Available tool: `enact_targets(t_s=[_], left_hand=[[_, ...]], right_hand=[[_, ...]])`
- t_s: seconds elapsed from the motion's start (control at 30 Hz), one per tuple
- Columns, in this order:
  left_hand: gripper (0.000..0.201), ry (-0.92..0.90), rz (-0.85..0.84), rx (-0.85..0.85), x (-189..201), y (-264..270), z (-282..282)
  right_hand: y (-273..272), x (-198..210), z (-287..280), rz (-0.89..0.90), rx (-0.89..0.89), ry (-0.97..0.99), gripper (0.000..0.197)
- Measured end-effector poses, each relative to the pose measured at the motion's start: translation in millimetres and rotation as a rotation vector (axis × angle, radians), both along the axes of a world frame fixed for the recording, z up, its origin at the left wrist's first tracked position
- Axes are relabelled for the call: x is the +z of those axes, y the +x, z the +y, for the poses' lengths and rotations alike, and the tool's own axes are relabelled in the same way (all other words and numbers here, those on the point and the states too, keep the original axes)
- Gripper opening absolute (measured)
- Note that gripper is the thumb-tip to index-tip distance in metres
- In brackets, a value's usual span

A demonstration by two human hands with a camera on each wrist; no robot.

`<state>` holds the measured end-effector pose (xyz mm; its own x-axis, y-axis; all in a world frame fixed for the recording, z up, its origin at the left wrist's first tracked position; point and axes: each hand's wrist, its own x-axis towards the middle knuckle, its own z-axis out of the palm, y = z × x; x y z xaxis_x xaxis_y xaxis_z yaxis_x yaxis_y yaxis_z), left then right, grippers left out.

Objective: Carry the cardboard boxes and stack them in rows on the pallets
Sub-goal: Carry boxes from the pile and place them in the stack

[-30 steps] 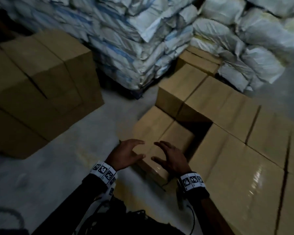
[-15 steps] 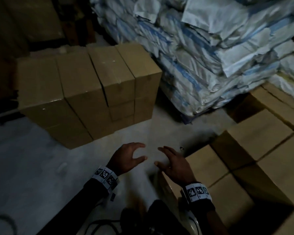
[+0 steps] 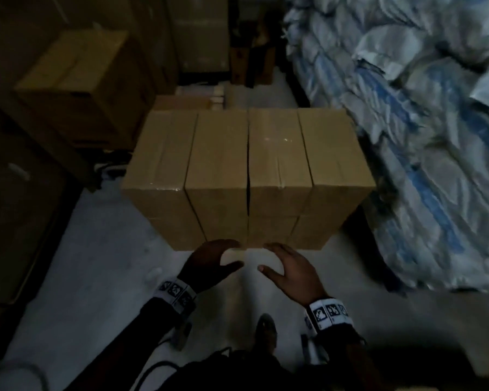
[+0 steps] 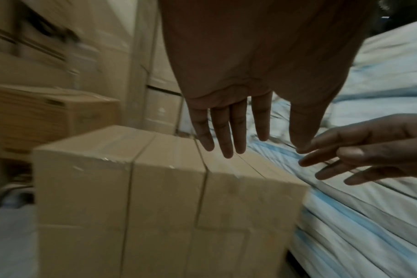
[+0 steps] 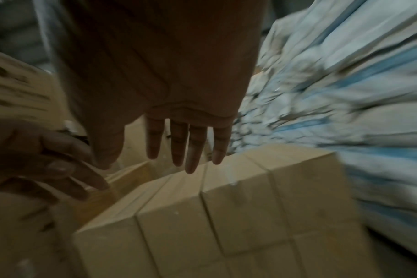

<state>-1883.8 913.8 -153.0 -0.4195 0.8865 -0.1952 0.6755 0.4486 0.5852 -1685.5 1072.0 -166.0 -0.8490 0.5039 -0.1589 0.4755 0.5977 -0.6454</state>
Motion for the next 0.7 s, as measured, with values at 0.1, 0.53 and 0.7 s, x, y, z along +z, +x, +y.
enact_targets(t_s=[0.1,0.53,0.7], left_hand=[[0.055,-0.030,0.018,0.098,6,-32,20],[0.060,-0.076,0.066,0.323,-4,-230,14],[0.065,-0.143,0.096,0.271,-29,-349,14]], right_hand=[[-50,-2,38,-0.026,0.127,0.001,0.064],[-257,-8,69,-0.104,0.433,-0.008,0.066],[-351,-12,87,-0.245,0.357,0.014,0.071]])
